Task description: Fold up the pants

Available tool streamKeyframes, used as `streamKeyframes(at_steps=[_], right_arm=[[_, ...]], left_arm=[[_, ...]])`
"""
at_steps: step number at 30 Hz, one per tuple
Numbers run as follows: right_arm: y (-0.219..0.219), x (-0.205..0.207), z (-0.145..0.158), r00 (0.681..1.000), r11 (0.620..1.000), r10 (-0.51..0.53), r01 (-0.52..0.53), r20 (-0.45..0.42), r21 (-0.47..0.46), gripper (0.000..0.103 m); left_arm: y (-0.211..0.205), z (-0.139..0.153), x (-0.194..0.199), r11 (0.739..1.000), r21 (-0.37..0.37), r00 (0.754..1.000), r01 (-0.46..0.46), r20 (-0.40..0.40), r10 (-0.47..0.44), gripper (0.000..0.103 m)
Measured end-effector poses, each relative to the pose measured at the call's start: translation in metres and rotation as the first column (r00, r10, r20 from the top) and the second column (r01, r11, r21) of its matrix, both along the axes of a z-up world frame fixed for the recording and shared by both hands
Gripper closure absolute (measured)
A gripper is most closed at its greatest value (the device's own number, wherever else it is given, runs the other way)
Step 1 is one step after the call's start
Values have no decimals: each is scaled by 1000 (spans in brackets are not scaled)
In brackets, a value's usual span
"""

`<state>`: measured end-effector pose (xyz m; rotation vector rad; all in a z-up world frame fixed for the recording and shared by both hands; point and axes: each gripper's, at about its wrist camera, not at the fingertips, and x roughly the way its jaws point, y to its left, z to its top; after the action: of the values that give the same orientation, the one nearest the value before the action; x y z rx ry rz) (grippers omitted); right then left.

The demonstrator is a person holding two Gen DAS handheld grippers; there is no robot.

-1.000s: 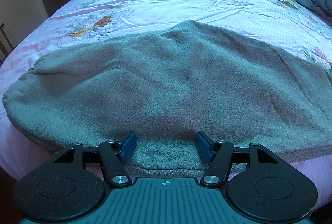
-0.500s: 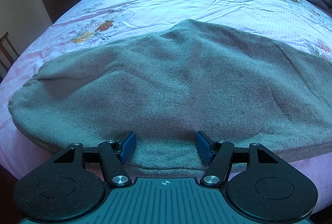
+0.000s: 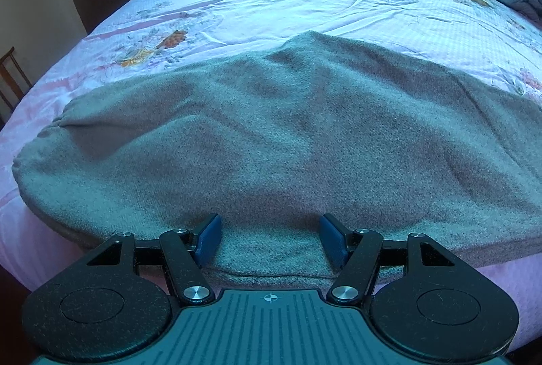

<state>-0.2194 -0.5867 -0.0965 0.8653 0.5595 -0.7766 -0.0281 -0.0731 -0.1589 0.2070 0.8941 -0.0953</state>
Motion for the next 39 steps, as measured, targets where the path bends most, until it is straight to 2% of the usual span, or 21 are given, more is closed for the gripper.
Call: streamKeyframes(at_steps=[5, 11, 14, 18, 19, 22, 25, 26, 29, 33, 37, 39], right_arm=[[14, -14, 23, 999, 995, 49, -49, -3, -92, 103], [10, -30, -5, 999, 999, 1, -2, -38, -34, 103], [11, -28, -12, 999, 999, -14, 12, -51, -43, 103], [14, -19, -3, 997, 994, -11, 2, -79, -113, 101], [13, -18, -5, 996, 995, -7, -2, -86, -101, 94], [10, -23, -5, 998, 998, 14, -18, -65, -63, 87], [8, -31, -1, 998, 999, 6, -9, -56, -48, 62], [8, -34, -2, 999, 999, 7, -8, -44, -32, 59], [7, -40, -7, 1000, 1000, 3, -3, -28, 13, 59], [7, -41, -17, 1000, 996, -6, 5, 12, 92, 58], [7, -38, -18, 1000, 996, -4, 3, 11, 91, 70], [2, -38, -20, 1000, 994, -24, 23, 14, 103, 74]], left_arm=[[1, 0, 0, 1000, -4, 1000, 8, 1, -8, 38], [4, 2, 1, 1000, -19, 1000, 17, -5, -17, 38], [5, 4, 1, 999, -23, 1000, 25, -8, -25, 38], [4, 8, -3, 998, -9, 998, 56, 3, -56, 38], [3, 10, -4, 998, -11, 998, 61, 4, -61, 38], [0, 16, -9, 996, -25, 996, 91, 15, -91, 38], [-8, 25, -12, 991, -42, 992, 126, 33, -125, 38], [-12, 28, -13, 989, -50, 990, 138, 39, -136, 38], [-28, 39, -16, 978, -89, 982, 188, 46, -185, 37], [-59, 46, -20, 955, -105, 961, 276, 50, -272, 37], [-91, 43, -25, 940, -118, 948, 319, 29, -318, 37], [-105, 37, -28, 937, -86, 941, 338, 33, -337, 37]])
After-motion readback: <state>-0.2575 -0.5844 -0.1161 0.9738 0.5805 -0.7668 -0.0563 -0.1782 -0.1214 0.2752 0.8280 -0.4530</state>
